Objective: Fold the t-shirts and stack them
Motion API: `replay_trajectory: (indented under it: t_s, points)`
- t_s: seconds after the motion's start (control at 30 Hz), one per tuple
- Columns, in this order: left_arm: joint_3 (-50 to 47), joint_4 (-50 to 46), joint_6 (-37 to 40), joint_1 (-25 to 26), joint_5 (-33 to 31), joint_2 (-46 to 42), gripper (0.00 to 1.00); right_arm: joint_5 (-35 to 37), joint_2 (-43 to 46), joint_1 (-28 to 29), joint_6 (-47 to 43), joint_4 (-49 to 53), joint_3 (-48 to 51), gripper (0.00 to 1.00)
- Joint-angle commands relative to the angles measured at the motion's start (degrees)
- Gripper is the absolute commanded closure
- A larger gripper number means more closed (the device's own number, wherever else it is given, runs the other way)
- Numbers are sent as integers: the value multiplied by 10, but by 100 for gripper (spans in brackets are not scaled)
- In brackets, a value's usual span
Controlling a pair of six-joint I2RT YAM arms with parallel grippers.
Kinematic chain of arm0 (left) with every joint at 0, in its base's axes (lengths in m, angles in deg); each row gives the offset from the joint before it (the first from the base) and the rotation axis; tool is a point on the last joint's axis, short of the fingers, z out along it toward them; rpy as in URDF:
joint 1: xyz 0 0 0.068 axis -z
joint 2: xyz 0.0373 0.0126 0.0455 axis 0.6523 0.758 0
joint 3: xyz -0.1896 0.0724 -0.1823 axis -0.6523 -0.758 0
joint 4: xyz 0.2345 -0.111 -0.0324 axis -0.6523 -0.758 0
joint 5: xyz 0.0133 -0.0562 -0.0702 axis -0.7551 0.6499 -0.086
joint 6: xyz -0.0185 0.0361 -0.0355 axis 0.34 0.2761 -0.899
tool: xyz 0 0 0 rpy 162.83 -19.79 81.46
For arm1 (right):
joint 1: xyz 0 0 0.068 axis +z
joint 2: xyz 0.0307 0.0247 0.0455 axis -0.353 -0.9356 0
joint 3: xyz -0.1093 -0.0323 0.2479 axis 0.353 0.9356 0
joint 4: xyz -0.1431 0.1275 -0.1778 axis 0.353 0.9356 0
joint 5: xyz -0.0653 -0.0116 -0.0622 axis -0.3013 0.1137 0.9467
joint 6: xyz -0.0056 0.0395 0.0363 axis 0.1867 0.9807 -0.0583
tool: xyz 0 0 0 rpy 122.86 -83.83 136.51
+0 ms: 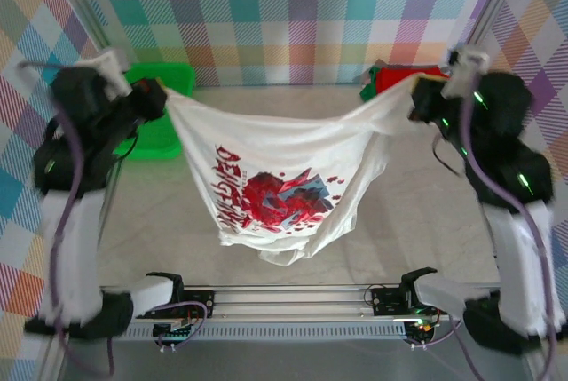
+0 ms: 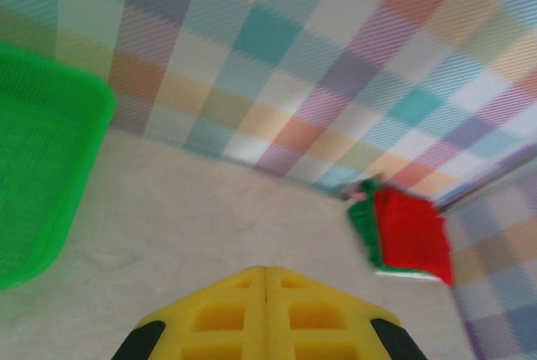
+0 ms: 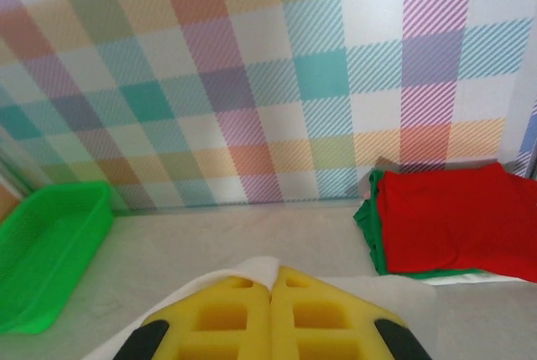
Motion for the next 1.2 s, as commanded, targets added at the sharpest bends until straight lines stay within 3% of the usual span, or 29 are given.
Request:
replay_trajectory:
  t_s: [0.0, 0.03, 0.07, 0.1, 0.13, 0.23, 0.27, 0.33, 0.43, 0.5, 0.57, 0.63, 0.87, 1.03, 1.17]
  points:
    - [37, 18, 16, -8, -64, 152, 100, -6, -165, -19, 4, -32, -58, 100]
    - [67, 18, 22, -12, -64, 198, 100, -19, -215, -23, 7, -40, -91, 93]
    - [107, 12, 30, -16, -62, 252, 98, -42, -277, -28, 12, -49, -135, 73]
    - [150, 0, 36, -17, -68, 302, 73, -71, -343, -35, 19, -42, -195, 57]
    - [186, -16, 38, -17, -74, 337, 64, -96, -410, -41, 30, -6, -279, 46]
    - [212, -36, 40, -7, -76, 359, 56, -145, -573, -41, 31, 155, -561, 43]
    - [166, -12, 42, 4, -90, 326, 53, -152, -597, -38, 24, 188, -619, 42]
    - [40, 49, 40, 20, -99, 242, 48, -166, -604, -34, 11, 240, -640, 40]
    - [-140, 94, 24, 29, -111, 136, 44, -185, -545, -32, 8, 263, -492, 34]
    - [-222, 81, 18, 30, -118, 99, 44, -198, -428, -25, 11, 132, -227, 33]
    - [-301, 82, 15, 30, -127, 73, 45, -215, -285, -30, 54, -71, 48, 33]
    - [-351, 79, 15, 28, -128, 69, 46, -196, -209, -31, 79, -138, 179, 33]
    - [-431, 119, 3, 0, -66, 121, 44, -187, -117, -32, 117, -181, 404, 34]
    - [-470, 186, -2, 6, -17, 159, 39, -234, -95, -32, 159, -208, 517, 33]
    - [-479, 213, -5, 18, 6, 199, 43, -278, -116, -31, 178, -245, 574, 36]
